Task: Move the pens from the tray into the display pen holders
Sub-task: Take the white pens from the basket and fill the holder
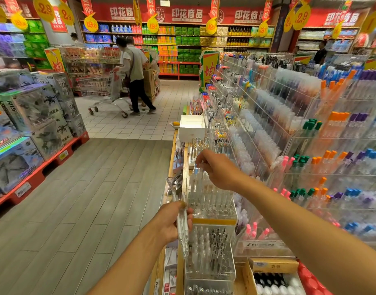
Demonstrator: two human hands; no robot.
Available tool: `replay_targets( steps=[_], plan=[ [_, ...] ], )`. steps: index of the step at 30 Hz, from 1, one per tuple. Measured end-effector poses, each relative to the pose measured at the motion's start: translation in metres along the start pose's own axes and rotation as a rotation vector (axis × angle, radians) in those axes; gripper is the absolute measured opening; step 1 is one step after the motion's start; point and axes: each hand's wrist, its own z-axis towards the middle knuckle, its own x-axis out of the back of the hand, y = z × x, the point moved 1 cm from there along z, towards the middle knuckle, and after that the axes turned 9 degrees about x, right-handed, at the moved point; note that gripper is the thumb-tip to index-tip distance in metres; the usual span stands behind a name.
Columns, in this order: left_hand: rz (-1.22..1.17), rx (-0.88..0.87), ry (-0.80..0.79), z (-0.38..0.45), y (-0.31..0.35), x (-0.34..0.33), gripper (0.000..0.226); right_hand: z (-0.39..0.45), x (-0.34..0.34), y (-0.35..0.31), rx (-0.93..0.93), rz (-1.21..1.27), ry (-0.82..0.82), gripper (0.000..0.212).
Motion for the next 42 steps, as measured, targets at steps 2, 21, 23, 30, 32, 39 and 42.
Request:
replay_targets(
  steps=[2, 21, 23, 30, 32, 39, 42],
  plan=[
    [0.007, -0.006, 0.003, -0.001, 0.0, 0.0, 0.017, 0.0, -0.003, 0.002, 0.004, -0.025, -0.024, 0.017],
    [0.071, -0.06, -0.006, -0.004, 0.0, -0.005, 0.027, -0.002, -0.02, 0.002, -0.002, -0.09, -0.065, 0.021],
    [0.077, -0.062, -0.025, -0.006, 0.0, -0.005, 0.026, 0.0, -0.023, 0.002, -0.014, -0.111, -0.065, 0.021],
    [0.101, -0.106, -0.091, -0.011, 0.001, -0.006, 0.024, -0.009, -0.025, -0.002, 0.069, -0.168, 0.085, 0.022],
    [0.069, -0.142, -0.143, -0.013, 0.001, -0.007, 0.023, -0.011, -0.025, -0.005, 0.091, -0.156, 0.085, 0.02],
    [-0.023, -0.262, -0.312, -0.022, -0.003, -0.014, 0.029, -0.017, -0.012, -0.013, -0.082, 0.144, -0.034, 0.029],
    [-0.029, -0.255, -0.373, -0.027, -0.006, -0.015, 0.034, -0.021, -0.005, -0.009, -0.191, 0.495, -0.113, 0.022]
  ],
)
